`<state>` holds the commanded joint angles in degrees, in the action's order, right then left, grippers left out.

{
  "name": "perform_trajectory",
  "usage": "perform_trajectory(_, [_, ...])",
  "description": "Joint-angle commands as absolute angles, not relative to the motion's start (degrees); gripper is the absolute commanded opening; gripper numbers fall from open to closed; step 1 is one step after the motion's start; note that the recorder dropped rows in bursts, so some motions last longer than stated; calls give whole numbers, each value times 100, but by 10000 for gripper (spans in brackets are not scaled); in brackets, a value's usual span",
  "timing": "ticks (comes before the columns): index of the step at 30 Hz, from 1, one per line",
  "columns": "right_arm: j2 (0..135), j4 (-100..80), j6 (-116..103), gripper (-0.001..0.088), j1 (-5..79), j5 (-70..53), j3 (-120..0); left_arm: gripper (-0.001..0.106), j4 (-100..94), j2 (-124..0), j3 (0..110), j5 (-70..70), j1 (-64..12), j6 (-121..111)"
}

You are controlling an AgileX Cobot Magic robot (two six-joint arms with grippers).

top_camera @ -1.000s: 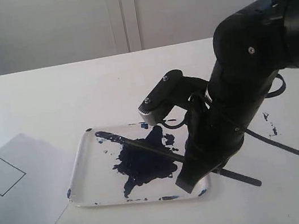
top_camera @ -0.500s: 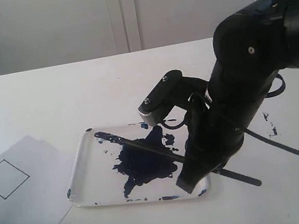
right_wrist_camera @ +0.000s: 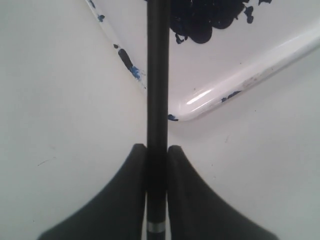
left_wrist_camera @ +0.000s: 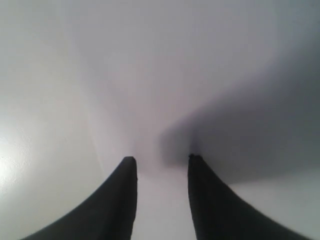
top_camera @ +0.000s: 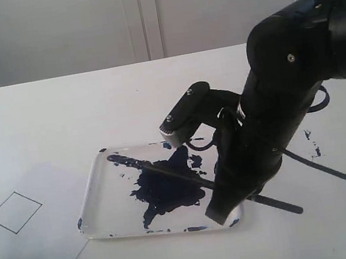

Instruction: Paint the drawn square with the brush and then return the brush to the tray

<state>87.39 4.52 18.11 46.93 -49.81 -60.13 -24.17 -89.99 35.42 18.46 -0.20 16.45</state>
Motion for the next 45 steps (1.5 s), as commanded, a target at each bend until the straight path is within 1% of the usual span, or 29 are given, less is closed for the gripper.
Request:
perform_trajectory(5, [8750, 461, 1823, 0, 4732, -4935, -6234, 401, -2391, -8999, 3542, 1846, -20, 1645])
perform_trajectory(10, [8839, 501, 1978, 0, 5047, -4932, -6621, 401, -2269, -8999, 3542, 1782, -20, 1645])
perform_trajectory(18, [9533, 513, 1927, 0, 5471, -4976, -7131, 407, -2228, -8999, 3542, 1777, -20, 1645])
perform_trajectory(24, [10031, 513, 1927, 0, 5686, -4964, -7573, 457, -2200, -8999, 3542, 1777, -20, 1645])
perform_trajectory(37, [10875, 529, 1891, 0, 5831, -5007, -8432, 456, -2142, -9012, 3542, 1754, -20, 1645])
perform_trajectory(45, [11250, 353, 1891, 0, 6129, -5019, -8740, 456, -2142, -9012, 3542, 1754, -20, 1645])
